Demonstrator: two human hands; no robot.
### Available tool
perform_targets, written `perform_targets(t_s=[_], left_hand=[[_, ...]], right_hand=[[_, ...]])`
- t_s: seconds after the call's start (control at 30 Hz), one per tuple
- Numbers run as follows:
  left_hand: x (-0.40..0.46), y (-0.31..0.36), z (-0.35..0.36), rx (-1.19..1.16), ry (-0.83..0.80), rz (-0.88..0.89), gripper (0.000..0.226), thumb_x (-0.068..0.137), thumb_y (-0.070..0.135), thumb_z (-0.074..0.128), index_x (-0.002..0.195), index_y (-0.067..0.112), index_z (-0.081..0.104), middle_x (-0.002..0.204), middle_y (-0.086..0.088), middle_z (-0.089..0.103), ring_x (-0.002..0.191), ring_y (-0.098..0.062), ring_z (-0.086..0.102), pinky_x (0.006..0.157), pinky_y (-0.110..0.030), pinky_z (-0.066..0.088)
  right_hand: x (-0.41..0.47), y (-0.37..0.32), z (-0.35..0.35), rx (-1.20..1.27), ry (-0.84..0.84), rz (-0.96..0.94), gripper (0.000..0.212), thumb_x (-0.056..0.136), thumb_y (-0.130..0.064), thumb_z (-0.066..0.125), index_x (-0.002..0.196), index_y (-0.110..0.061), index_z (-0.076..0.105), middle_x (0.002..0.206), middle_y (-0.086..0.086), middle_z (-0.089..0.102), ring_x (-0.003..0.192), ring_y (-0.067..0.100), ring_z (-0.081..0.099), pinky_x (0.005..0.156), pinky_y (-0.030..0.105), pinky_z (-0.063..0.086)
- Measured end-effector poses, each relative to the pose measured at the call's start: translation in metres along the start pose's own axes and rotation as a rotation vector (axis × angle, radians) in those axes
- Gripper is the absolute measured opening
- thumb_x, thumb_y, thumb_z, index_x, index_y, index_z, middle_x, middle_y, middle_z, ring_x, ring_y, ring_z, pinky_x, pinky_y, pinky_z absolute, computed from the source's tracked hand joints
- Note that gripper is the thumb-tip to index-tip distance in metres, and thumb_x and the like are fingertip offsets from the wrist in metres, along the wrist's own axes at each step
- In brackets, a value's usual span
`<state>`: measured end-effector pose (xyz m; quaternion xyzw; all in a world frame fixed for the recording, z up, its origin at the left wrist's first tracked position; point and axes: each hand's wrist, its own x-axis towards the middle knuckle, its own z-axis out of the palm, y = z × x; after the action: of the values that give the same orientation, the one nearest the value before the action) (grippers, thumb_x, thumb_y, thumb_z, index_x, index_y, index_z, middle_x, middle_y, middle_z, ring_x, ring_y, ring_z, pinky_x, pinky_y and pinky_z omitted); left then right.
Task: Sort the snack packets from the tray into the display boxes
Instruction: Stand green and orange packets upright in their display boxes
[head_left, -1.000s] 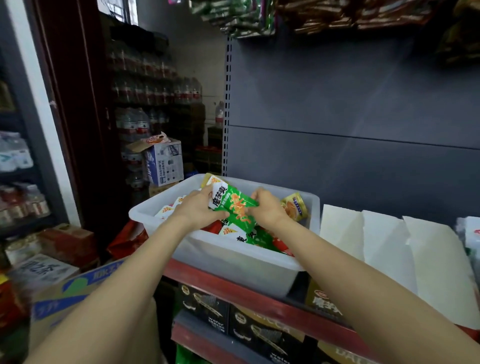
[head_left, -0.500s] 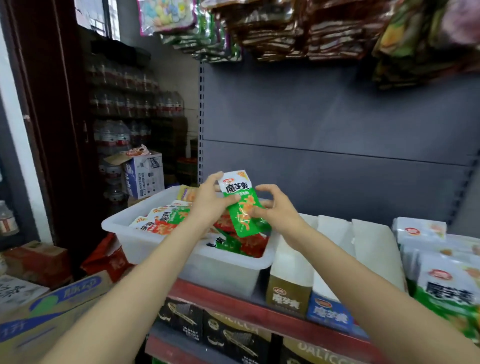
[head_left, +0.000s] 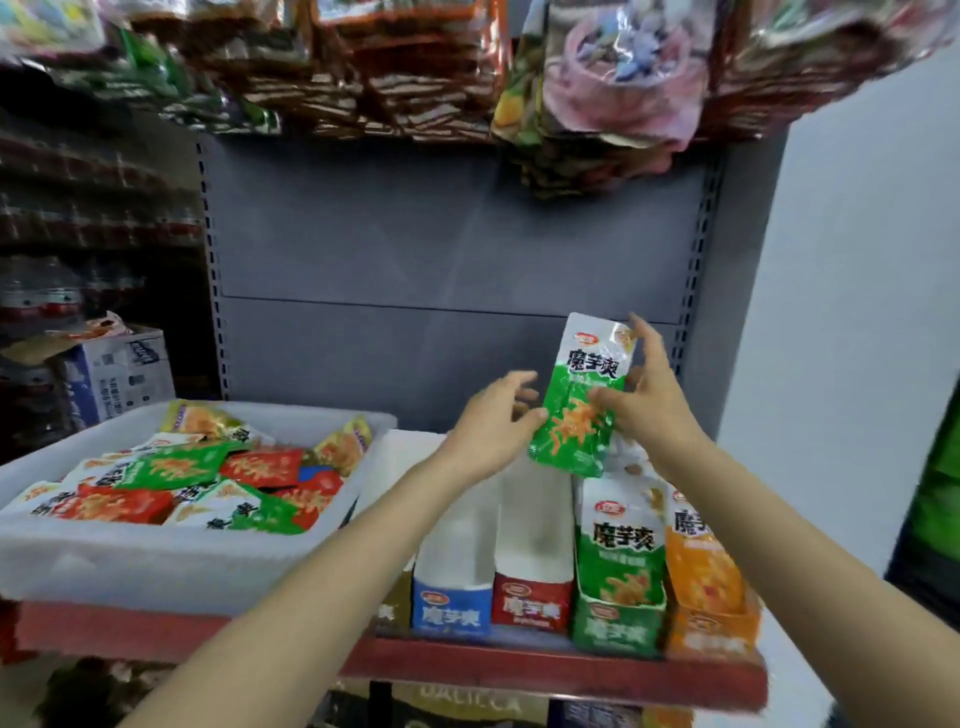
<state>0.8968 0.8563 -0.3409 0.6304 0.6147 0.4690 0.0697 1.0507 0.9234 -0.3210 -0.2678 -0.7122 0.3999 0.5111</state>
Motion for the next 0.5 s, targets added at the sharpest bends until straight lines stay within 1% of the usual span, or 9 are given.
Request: perform_targets(t_s=[0.07,0.1,0.17,0.23,0.27,0.33,0.4,0.43,0.5], left_hand=[[0.007,0.005,0.018,0.123,-0.108,0.013,0.049,0.094,0.019,0.054,0.14,0.009,0.04,0.137,-0.008,0.049,0.123,-0.02,0.049,0.101,-0.024,0.035],[0.01,0.006,0.025,0.161,-0.152,-0.001,0.05,0.094,0.02,0.053,0.141,0.01,0.04,0.139,-0.007,0.047,0.126,-0.02,0.047,0.103,-0.026,0.035],[0.015,0.008,0.034,0.148,-0.195,-0.041,0.046,0.093,0.018,0.055,0.137,0.01,0.045,0.133,-0.006,0.053,0.122,-0.02,0.051,0.1,-0.026,0.039],[0.017,0.009,0.039,0.082,-0.186,-0.085,0.04,0.092,0.014,0.055,0.131,0.01,0.051,0.123,-0.004,0.06,0.114,-0.018,0.056,0.095,-0.024,0.041],[0.017,0.01,0.04,0.05,-0.181,-0.107,0.038,0.092,0.012,0.055,0.13,0.01,0.052,0.121,-0.003,0.061,0.112,-0.017,0.057,0.094,-0.024,0.042],[0.018,0.01,0.041,-0.006,-0.178,-0.148,0.037,0.091,0.006,0.053,0.128,0.01,0.054,0.12,-0.004,0.062,0.112,-0.017,0.057,0.097,-0.027,0.044],[0.018,0.01,0.041,-0.044,-0.177,-0.185,0.038,0.091,0.003,0.051,0.128,0.009,0.054,0.12,-0.006,0.062,0.112,-0.018,0.057,0.098,-0.03,0.045],[0.017,0.011,0.041,-0.065,-0.173,-0.205,0.039,0.091,0.003,0.051,0.129,0.008,0.052,0.121,-0.007,0.061,0.111,-0.018,0.057,0.098,-0.031,0.045],[0.016,0.013,0.042,-0.125,-0.172,-0.247,0.041,0.091,0.003,0.052,0.132,0.007,0.049,0.123,-0.009,0.059,0.106,-0.017,0.056,0.095,-0.031,0.047]], right_hand=[[0.005,0.004,-0.021,-0.031,0.081,-0.029,0.079,0.077,0.015,0.059,0.137,-0.026,0.026,0.111,0.006,0.061,0.081,0.017,0.064,0.07,0.037,0.057],[0.006,0.006,-0.029,-0.047,0.121,-0.047,0.077,0.076,0.016,0.06,0.134,-0.024,0.028,0.106,0.0,0.061,0.082,0.016,0.063,0.075,0.044,0.056],[0.01,0.008,-0.039,-0.058,0.176,-0.08,0.073,0.075,0.017,0.061,0.129,-0.022,0.03,0.099,-0.01,0.057,0.086,0.013,0.064,0.078,0.047,0.056],[0.013,0.01,-0.044,-0.063,0.201,-0.12,0.07,0.076,0.016,0.061,0.126,-0.022,0.03,0.099,-0.011,0.057,0.09,0.016,0.065,0.076,0.044,0.057],[0.014,0.011,-0.046,-0.072,0.209,-0.14,0.068,0.077,0.016,0.06,0.125,-0.021,0.029,0.098,-0.012,0.057,0.091,0.016,0.066,0.073,0.039,0.058],[0.015,0.012,-0.046,-0.084,0.216,-0.177,0.066,0.079,0.015,0.06,0.126,-0.02,0.03,0.096,-0.015,0.056,0.086,0.007,0.065,0.066,0.023,0.055],[0.014,0.015,-0.045,-0.098,0.186,-0.194,0.064,0.081,0.013,0.06,0.126,-0.021,0.03,0.097,-0.018,0.055,0.082,-0.004,0.063,0.061,0.014,0.052],[0.014,0.017,-0.045,-0.115,0.157,-0.191,0.063,0.081,0.012,0.06,0.125,-0.022,0.03,0.097,-0.019,0.055,0.081,-0.006,0.062,0.06,0.013,0.052],[0.013,0.026,-0.045,-0.168,0.094,-0.16,0.064,0.08,0.01,0.062,0.124,-0.025,0.03,0.098,-0.015,0.06,0.082,-0.001,0.064,0.061,0.018,0.055]])
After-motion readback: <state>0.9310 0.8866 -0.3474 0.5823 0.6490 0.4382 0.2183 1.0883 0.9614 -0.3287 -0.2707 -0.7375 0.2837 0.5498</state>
